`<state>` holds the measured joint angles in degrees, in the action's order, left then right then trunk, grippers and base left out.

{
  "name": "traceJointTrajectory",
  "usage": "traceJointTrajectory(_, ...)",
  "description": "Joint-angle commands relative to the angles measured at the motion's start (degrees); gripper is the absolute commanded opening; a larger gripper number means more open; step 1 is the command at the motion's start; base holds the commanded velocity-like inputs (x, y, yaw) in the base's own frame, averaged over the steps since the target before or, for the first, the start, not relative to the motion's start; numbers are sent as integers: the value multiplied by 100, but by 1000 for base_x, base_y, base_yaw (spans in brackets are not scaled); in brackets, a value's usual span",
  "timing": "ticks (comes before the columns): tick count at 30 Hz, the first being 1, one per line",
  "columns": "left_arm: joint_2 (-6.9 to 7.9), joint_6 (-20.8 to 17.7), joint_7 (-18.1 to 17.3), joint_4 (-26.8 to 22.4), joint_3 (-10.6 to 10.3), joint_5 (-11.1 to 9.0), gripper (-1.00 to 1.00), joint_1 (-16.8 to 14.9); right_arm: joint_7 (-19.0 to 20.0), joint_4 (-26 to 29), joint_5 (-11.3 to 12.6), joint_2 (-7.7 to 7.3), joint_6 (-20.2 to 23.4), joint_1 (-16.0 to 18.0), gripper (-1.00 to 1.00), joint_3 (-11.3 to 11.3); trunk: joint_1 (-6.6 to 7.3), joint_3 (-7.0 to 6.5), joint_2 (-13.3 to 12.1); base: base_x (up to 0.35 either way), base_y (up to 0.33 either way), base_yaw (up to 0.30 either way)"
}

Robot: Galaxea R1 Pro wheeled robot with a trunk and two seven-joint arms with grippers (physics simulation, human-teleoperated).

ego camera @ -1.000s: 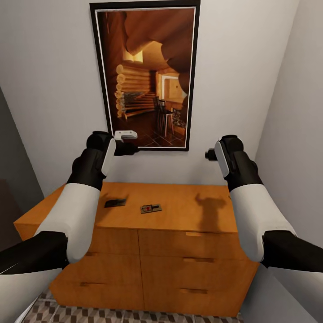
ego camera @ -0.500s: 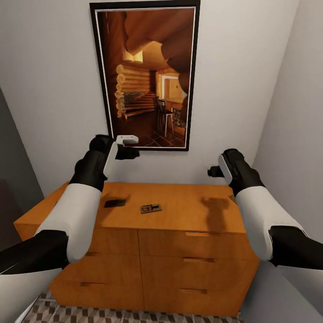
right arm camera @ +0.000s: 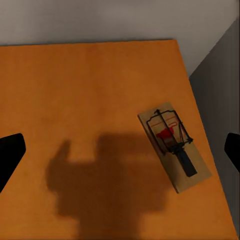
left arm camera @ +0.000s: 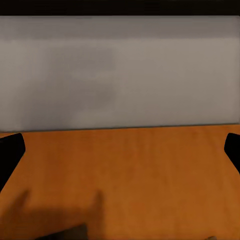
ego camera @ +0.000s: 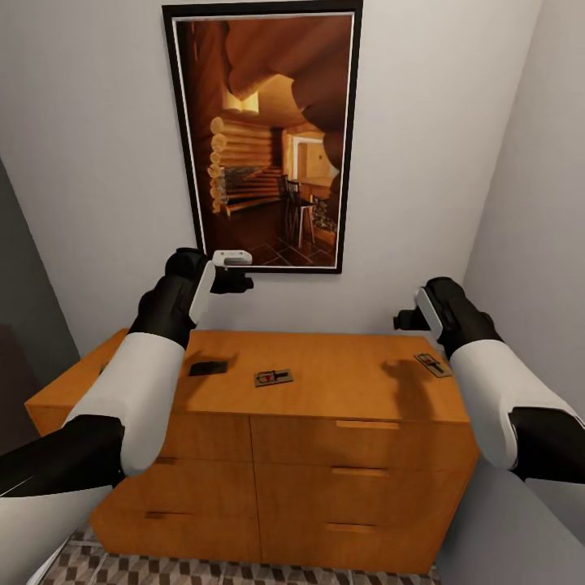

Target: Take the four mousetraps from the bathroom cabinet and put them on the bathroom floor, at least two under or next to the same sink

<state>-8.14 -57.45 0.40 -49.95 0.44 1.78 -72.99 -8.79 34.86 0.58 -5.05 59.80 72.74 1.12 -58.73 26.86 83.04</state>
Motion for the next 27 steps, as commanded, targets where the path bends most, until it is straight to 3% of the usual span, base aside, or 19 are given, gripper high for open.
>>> traceJointTrajectory(1,-3,-22,4,-3,4,14,100,-4,-8,1,9,-12,20,4,100,10,0,7,4,0,0,0)
traceJointTrajectory(11,-6,-23,7,14,0,1,100,-4,22,-12,-10,-65,20,4,100,25,0,7,4,2,-7,0)
traceJointTrajectory(27,-3,-13,12,51,7,6,100,-4,68,-18,43,-74,20,4,100,34,0,7,4,25,-98,0)
